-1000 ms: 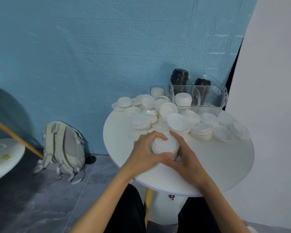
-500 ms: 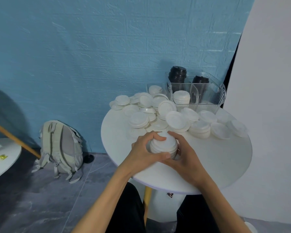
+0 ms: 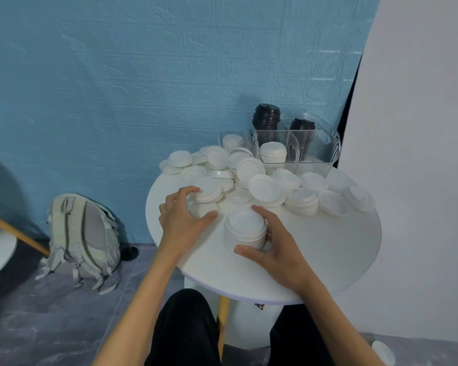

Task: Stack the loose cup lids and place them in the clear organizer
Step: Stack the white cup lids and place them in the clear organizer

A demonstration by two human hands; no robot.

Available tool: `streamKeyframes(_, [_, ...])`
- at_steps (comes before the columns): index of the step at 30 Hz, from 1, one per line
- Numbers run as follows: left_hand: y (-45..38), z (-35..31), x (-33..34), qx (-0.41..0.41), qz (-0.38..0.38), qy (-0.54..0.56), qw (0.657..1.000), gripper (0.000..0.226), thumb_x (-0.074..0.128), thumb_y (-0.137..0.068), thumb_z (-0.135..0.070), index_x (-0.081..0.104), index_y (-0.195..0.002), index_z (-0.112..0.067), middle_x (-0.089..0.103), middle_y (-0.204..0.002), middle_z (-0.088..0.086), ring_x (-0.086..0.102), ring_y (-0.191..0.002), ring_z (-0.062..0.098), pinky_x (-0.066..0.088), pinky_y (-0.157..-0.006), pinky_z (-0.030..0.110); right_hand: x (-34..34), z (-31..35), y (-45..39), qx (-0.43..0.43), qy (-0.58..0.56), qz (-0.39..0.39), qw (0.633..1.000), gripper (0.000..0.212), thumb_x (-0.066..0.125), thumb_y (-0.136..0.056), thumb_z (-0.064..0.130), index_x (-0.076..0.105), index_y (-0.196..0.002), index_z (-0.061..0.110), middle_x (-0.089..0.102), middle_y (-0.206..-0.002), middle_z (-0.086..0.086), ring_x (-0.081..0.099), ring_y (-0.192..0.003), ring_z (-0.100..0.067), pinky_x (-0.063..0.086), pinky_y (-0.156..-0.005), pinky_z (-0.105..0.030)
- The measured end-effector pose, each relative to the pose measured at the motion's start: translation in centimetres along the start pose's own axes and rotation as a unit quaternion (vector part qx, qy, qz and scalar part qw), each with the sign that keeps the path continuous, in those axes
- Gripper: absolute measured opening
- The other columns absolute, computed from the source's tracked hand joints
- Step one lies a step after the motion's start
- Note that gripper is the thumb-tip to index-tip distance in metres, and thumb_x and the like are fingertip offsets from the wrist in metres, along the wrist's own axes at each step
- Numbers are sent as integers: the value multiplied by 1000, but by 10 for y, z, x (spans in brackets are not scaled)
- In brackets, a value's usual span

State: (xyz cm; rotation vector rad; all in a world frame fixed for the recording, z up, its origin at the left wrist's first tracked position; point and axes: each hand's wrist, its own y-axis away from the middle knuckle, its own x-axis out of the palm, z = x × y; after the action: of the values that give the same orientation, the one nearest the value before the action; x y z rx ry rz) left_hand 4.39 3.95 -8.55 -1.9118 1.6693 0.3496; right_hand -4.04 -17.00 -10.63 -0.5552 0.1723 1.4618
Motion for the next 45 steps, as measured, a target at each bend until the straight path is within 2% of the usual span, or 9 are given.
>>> streamKeyframes(7, [-10, -3, 15, -51, 26, -80, 995, 93, 83, -64, -68, 33, -138, -41, 43, -139, 7, 39, -132, 31, 28, -107, 45, -1, 1, 0, 7, -2, -1, 1000, 94, 83, -66, 63, 39, -146, 39, 50, -141, 24, 48, -134, -1, 42, -114, -41])
streamKeyframes(13, [-8, -3, 15, -47, 9, -88, 995, 90, 85, -65, -55, 30, -134, -37, 59, -127, 1, 48, -123, 32, 27, -92, 42, -1, 0, 0, 7, -2, -1, 1000, 95, 84, -66, 63, 39, -146, 40, 51, -142, 22, 48, -134, -2, 43, -114, -41])
streamKeyframes(18, [1, -6, -3, -46, 52, -94, 993, 95, 89, -68, -45, 27, -138, -33, 62, -128, 2, 54, -124, 33, 30, -93, 40, -1, 1, 0, 7, -2, 0, 1000, 95, 84, -66, 63, 39, -146, 39, 50, -142, 24, 47, -134, -1, 42, -114, -40])
streamKeyframes(25, [31, -33, -23, -24, 13, 34, 999, 74, 88, -74, -39, 30, -121, -41, 62, -122, -6, 57, -117, 23, 40, -103, 44, -1, 1, 1, 5, -7, 4, 1000, 97, 83, -67, 65, 37, -148, 38, 49, -144, 23, 47, -136, -3, 42, -114, -42])
streamKeyframes(28, [41, -55, -18, 27, 69, 113, 991, 64, 91, -73, -32, 47, -118, -42, 65, -117, -19, 59, -112, 5, 42, -90, 24, -1, 0, 1, 0, -14, 5, 1000, 95, 84, -70, 60, 36, -149, 38, 50, -146, 20, 48, -137, -5, 43, -113, -44])
streamKeyframes(30, [43, -64, -10, 70, 106, 92, 988, 53, 88, -70, -41, 58, -113, -43, 66, -114, -25, 58, -111, 0, 42, -90, 19, -2, 1, 1, -8, -19, 6, 1000, 94, 87, -74, 52, 35, -151, 38, 51, -147, 17, 49, -137, -7, 43, -113, -45])
streamKeyframes(33, [46, -68, 3, 100, 135, 50, 985, 49, 74, -61, -61, 64, -107, -48, 66, -117, -25, 55, -114, 2, 41, -105, 35, -3, 4, 1, -20, -38, 11, 999, 89, 87, -78, 38, 33, -149, 46, 56, -144, 14, 52, -135, -8, 44, -113, -44])
streamKeyframes(39, [49, -62, 10, 101, 147, 23, 984, 40, 84, -68, -53, 68, -105, -51, 57, -122, -25, 45, -122, 3, 31, -110, 33, -2, -3, 0, -10, -43, 18, 999, 115, 86, -74, 47, 6, -157, 53, 45, -150, 21, 49, -138, -7, 42, -116, -46])
streamKeyframes(45, [49, -60, 7, 96, 155, 20, 983, 40, 89, -71, -47, 68, -105, -53, 59, -121, -22, 46, -118, 5, 34, -108, 31, -2, 2, 2, -47, -2, 4, 999, 83, 76, -74, 57, 33, -145, 52, 44, -149, 18, 41, -139, 2, 40, -117, -38])
